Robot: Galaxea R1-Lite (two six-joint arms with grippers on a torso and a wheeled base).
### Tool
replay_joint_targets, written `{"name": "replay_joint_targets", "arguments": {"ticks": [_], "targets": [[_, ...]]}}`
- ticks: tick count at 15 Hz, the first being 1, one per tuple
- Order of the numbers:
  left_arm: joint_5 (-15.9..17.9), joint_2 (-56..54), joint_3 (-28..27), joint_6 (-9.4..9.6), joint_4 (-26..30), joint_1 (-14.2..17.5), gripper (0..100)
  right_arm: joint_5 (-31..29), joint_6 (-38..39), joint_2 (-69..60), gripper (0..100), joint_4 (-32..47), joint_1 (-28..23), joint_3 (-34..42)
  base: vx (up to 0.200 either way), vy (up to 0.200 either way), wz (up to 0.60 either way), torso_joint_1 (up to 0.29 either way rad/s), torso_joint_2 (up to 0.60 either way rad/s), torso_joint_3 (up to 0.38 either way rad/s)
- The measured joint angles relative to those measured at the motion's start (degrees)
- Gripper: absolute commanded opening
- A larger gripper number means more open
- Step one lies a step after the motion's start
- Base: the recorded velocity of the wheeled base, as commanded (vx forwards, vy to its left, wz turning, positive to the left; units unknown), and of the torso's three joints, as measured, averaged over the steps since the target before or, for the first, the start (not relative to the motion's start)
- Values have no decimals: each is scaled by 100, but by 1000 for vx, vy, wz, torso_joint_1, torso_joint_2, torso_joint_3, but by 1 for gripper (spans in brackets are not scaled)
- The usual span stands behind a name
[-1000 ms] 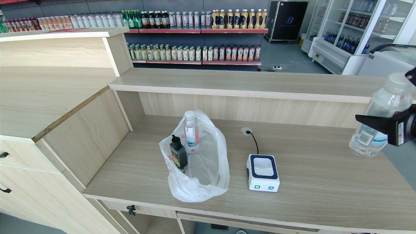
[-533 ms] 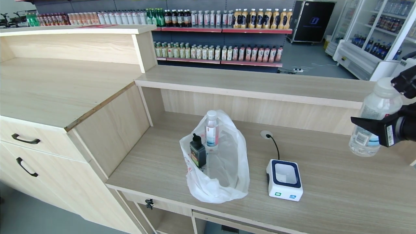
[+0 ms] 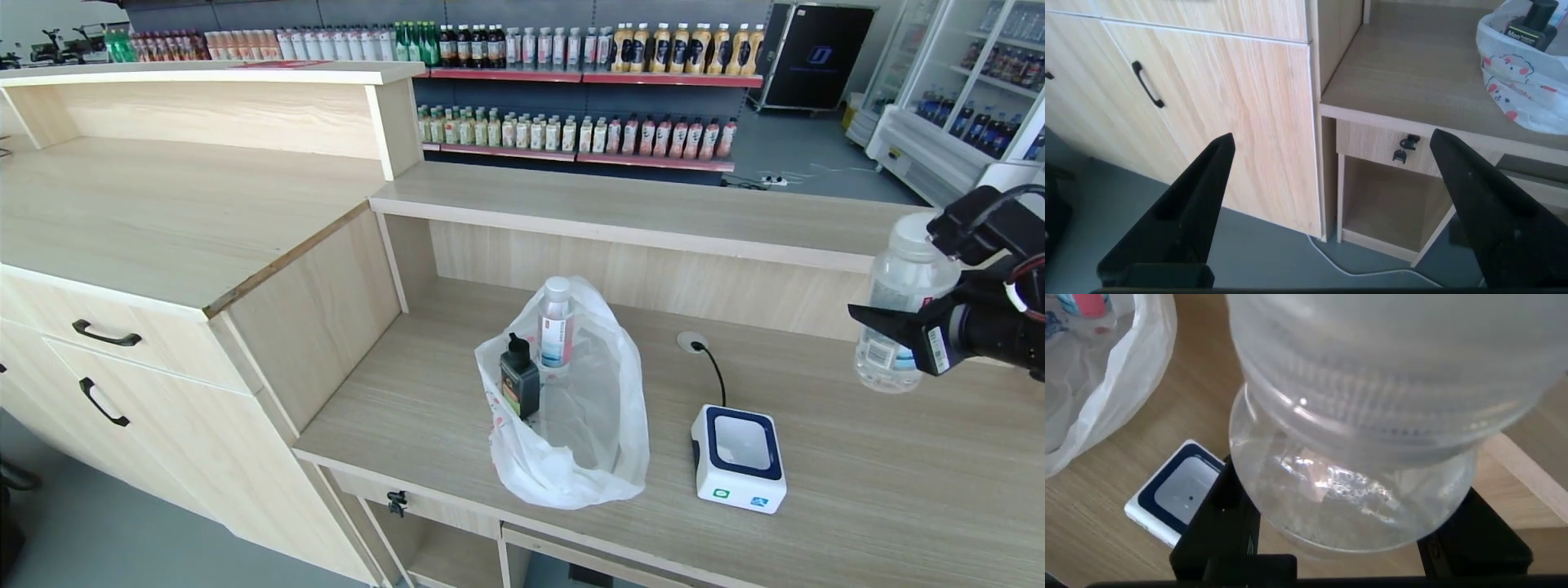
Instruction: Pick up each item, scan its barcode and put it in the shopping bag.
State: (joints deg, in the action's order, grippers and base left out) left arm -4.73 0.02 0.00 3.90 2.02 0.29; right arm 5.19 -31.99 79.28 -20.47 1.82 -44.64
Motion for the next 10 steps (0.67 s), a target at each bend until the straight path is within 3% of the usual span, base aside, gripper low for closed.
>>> {"name": "replay_joint_targets", "arguments": {"ticks": [5,10], "targets": [[0,0,0,1,-2,-5,100,1749,-692,857,0,-1178,-11,44,0,0,0,0,0,0],[0,0,0,-2,0,-5,100,2570,-1319,1581,0,-1396,-212,0,0,0,0,0,0,0]]}}
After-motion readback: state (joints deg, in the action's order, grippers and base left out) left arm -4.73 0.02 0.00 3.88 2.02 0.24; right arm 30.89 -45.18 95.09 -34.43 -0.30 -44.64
